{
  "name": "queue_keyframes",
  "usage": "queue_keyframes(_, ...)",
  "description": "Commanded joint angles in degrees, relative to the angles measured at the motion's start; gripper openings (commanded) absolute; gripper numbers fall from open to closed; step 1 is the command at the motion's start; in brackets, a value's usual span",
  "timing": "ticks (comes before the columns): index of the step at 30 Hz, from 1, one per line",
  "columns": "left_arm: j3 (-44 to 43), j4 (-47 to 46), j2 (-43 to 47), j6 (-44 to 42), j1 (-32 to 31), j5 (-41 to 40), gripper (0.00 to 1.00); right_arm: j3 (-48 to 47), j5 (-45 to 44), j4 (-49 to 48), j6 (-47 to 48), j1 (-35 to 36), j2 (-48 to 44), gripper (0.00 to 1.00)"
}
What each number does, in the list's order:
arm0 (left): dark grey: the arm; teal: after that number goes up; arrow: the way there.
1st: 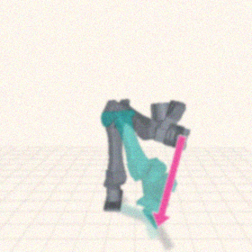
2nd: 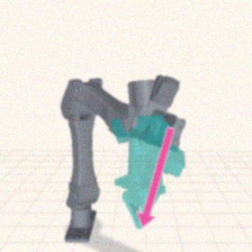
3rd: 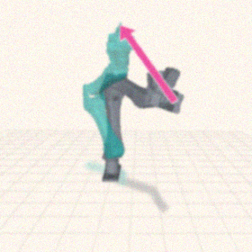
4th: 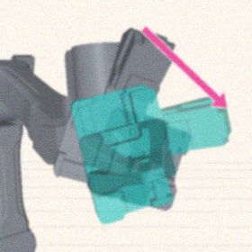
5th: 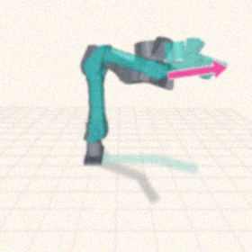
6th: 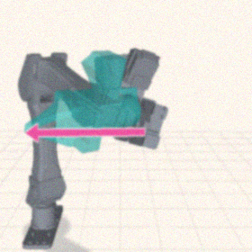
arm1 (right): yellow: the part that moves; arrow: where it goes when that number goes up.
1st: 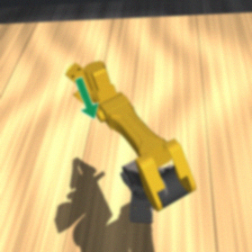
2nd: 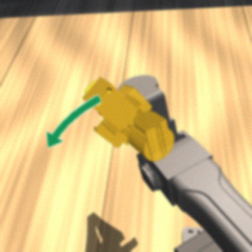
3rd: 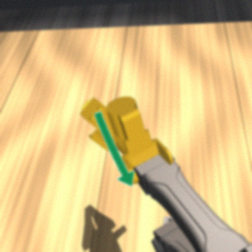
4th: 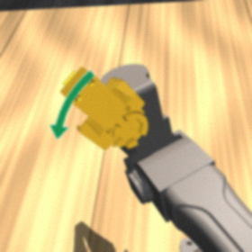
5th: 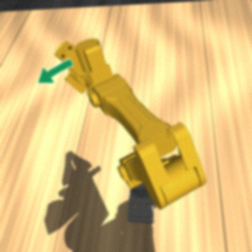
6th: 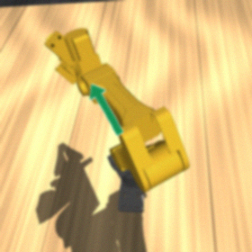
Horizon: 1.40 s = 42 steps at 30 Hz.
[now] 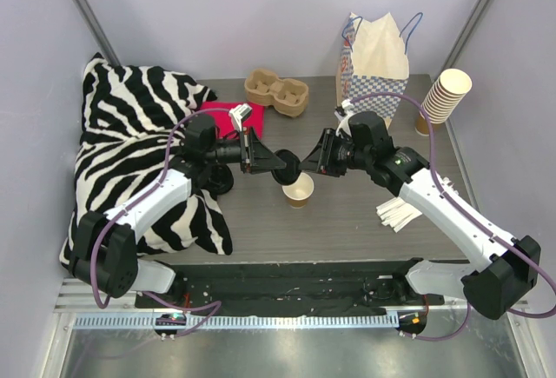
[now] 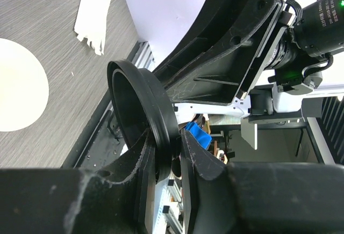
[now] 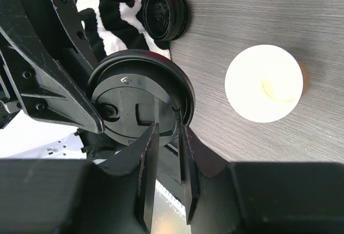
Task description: Pack the takeout coffee
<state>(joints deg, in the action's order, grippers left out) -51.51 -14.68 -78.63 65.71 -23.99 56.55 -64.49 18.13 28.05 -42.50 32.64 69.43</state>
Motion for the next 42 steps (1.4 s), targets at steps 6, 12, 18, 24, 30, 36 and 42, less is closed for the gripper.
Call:
queue_keyframes(6, -1.1, -4.9, 0.1, 1.6, 0.0, 0.7, 0.00, 0.2, 1.2, -2.7, -1.1, -0.7, -0.3, 0.30)
queue_keyframes(12, -0.5, -9.7, -0.6, 5.2, 0.0, 1.3, 0.00, 1.5, 3.0, -3.8, -1.5, -0.7, -0.5, 0.33)
queue_keyframes(18, -0.4, -12.3, -1.1, 7.5, 0.0, 1.8, 0.00, 2.3, 5.4, -6.9, -3.4, -1.4, -0.3, 0.30)
queue_keyframes(24, -0.1, -12.7, -0.7, 7.8, 0.0, 2.2, 0.00, 2.2, 7.2, -8.3, -4.7, -2.8, 0.4, 0.28)
queue_keyframes(30, 0.4, -14.8, -0.8, 9.5, -0.1, 2.4, 0.00, 3.0, 7.7, -9.3, -5.6, -3.4, 0.1, 0.25)
queue_keyframes(36, 0.7, -15.2, -0.7, 9.9, 0.0, 2.6, 0.00, 2.8, 8.3, -10.1, -6.3, -4.3, 0.0, 0.24)
queue_keyframes(42, 1.0, -15.5, -0.6, 10.1, -0.1, 2.6, 0.00, 2.3, 7.7, -10.2, -5.8, -4.9, 0.2, 0.24)
